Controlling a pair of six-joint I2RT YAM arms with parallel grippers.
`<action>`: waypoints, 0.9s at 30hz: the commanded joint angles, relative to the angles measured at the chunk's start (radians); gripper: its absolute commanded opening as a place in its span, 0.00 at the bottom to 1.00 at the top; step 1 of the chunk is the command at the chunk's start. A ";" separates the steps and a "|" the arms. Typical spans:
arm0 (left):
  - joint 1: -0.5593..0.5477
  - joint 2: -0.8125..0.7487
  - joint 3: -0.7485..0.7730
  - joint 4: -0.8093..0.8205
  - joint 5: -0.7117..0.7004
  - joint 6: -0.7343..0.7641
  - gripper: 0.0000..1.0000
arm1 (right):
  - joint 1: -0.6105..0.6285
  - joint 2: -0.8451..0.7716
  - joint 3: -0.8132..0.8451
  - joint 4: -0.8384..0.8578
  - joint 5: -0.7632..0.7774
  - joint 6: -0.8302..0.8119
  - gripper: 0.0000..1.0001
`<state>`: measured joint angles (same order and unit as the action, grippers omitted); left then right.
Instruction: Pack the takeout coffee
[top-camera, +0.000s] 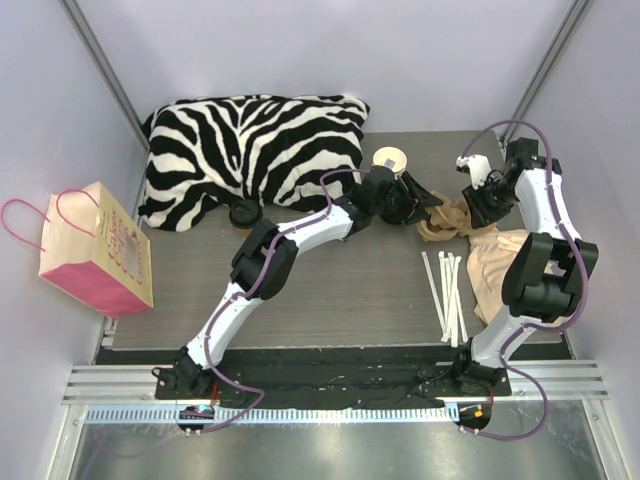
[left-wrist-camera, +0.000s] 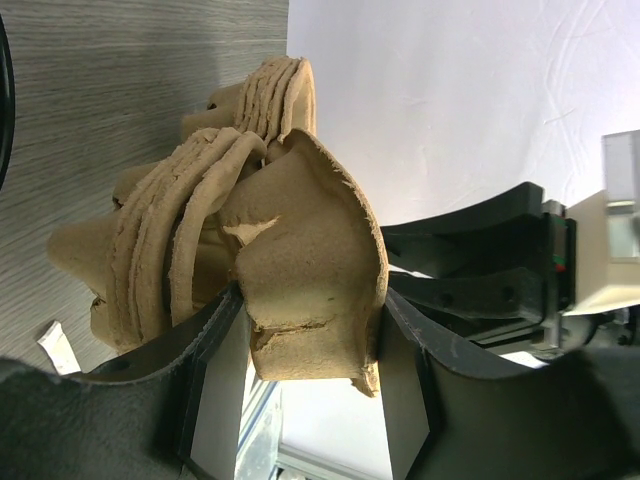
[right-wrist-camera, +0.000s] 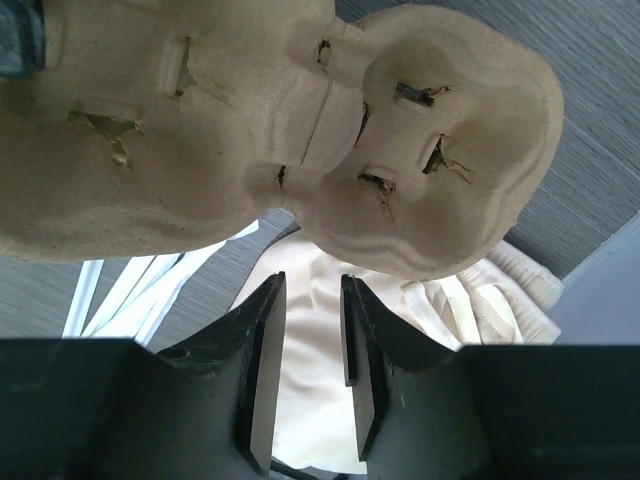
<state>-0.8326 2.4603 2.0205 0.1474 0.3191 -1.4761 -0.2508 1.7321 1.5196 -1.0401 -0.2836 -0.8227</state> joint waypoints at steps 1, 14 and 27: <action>0.003 -0.067 0.001 0.092 0.029 -0.013 0.00 | -0.004 -0.029 -0.013 0.055 0.004 -0.047 0.35; 0.004 -0.069 -0.003 0.087 0.031 -0.013 0.00 | -0.001 0.027 -0.019 0.088 -0.015 -0.046 0.37; 0.003 -0.066 0.003 0.075 0.032 -0.009 0.00 | 0.028 0.060 -0.010 0.068 -0.039 -0.053 0.41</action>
<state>-0.8310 2.4603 2.0098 0.1532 0.3256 -1.4841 -0.2363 1.7756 1.4925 -0.9752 -0.2993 -0.8623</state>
